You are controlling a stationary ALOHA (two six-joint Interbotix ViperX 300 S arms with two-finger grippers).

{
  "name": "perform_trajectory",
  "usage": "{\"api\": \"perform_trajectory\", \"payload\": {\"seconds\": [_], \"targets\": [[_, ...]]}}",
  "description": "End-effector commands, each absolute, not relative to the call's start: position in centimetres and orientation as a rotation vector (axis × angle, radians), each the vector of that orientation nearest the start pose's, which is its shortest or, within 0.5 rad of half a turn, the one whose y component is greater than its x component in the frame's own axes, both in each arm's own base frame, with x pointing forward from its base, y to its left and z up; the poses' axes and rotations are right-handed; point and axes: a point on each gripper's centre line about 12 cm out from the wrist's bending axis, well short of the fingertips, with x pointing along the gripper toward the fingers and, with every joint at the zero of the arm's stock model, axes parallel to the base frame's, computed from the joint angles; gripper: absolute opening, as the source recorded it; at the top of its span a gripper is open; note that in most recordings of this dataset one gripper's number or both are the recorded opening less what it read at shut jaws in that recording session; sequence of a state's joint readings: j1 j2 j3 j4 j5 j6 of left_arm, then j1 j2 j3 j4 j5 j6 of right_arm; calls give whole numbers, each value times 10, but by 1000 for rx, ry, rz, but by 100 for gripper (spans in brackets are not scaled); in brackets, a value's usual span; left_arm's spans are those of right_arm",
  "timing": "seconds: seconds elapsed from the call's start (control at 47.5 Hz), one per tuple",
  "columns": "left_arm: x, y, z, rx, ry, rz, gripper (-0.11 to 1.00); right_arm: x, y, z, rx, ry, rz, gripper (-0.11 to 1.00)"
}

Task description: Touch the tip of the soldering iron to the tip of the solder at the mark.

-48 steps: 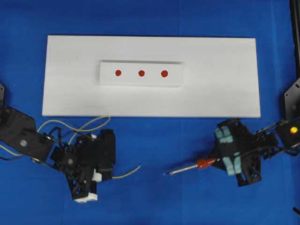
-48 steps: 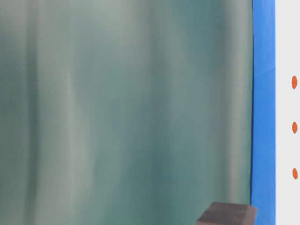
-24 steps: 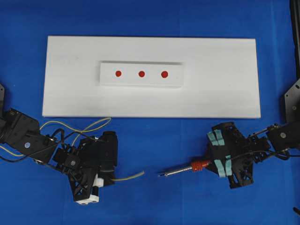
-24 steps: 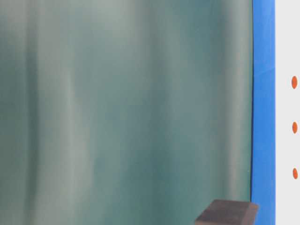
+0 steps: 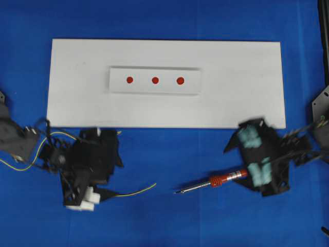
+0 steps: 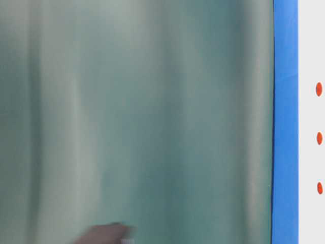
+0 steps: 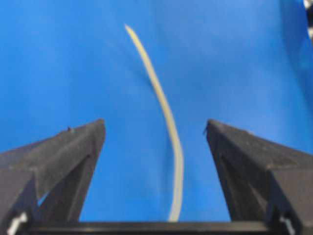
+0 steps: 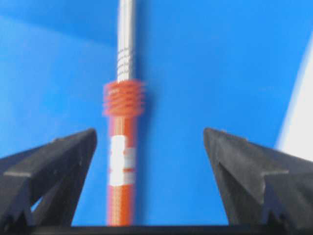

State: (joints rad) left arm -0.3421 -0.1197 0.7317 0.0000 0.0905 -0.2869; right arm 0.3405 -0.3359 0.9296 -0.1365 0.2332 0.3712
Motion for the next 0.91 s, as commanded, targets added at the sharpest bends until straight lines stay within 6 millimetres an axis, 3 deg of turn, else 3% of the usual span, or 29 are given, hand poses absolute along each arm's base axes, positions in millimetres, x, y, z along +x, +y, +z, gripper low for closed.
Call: {"api": "perform_trajectory", "payload": {"seconds": [0.0, 0.253, 0.463, 0.674, 0.884], "targets": [[334, -102, 211, -117, 673, -212, 78, 269, 77, 212, 58, 755, 163, 87], [314, -51, 234, -40, 594, -131, 78, 231, 27, 271, 44, 563, 29, 87], [286, -28, 261, 19, 483, -95, 77, 197, 7, 292, 37, 470, -41, 86], [246, -18, 267, 51, 368, -78, 76, 175, -2, 279, 34, 442, -78, 86], [205, -14, 250, 42, 278, -73, 77, 169, -2, 256, 55, 427, -67, 86]]}}
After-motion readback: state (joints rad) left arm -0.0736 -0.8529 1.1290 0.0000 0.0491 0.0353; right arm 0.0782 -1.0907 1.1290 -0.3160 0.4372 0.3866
